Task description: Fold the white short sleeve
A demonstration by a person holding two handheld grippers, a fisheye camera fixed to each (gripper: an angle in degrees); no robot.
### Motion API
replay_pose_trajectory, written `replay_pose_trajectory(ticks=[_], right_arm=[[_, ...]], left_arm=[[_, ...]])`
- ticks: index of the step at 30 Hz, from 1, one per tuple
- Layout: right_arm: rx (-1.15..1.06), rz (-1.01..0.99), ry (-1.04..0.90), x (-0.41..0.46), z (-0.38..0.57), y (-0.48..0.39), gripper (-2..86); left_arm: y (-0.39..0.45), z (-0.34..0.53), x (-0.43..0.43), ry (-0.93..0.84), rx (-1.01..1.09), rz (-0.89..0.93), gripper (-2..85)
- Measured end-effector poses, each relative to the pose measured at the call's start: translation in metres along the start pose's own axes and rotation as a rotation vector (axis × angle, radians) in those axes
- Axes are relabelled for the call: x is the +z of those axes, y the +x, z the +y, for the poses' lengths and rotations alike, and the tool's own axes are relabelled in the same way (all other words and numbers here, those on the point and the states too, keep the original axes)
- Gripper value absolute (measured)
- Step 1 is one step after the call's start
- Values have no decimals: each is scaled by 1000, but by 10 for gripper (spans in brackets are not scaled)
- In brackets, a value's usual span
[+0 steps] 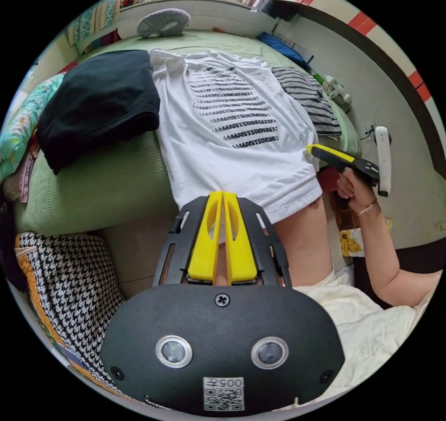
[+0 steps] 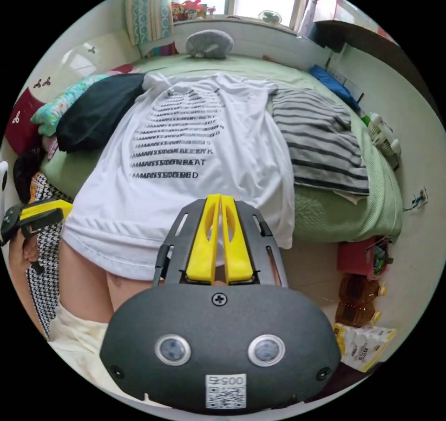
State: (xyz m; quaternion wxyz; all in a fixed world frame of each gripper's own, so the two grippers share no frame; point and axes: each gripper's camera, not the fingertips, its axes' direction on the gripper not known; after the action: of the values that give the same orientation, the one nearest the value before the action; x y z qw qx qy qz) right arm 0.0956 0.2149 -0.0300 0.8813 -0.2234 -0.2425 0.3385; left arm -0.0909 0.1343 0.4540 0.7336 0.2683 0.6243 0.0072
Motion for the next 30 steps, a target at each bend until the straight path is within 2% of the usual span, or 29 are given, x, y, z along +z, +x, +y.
replay_pose_trajectory(ticks=[6, 9, 12, 15, 18, 20, 23, 30], right_arm=[[-14, -163, -156, 26, 12, -1, -12], [-46, -224, -235, 27, 24, 6, -11], [-40, -256, -304, 27, 30, 18, -11], [-23, -249, -209, 12, 19, 30, -11], [6, -178, -42, -4, -20, 33, -11], [-23, -177, 107, -10, -63, 24, -11], [-30, -169, 205, -4, -122, 3, -11], [73, -93, 354, 45, -224, -50, -9]], left_arm=[[-11, -17, 0, -80, 26, 66, -6], [-24, -26, 0, -159, 25, 187, -6], [-42, -39, -10, -109, -31, 294, -7], [-57, -72, -25, 24, -69, 274, -7], [-59, -131, -31, 144, -16, 151, -7], [-56, -191, -25, 204, 12, 60, -7], [-51, -263, -14, 280, 39, 8, -6], [-66, -374, 53, 245, -16, 3, -6]])
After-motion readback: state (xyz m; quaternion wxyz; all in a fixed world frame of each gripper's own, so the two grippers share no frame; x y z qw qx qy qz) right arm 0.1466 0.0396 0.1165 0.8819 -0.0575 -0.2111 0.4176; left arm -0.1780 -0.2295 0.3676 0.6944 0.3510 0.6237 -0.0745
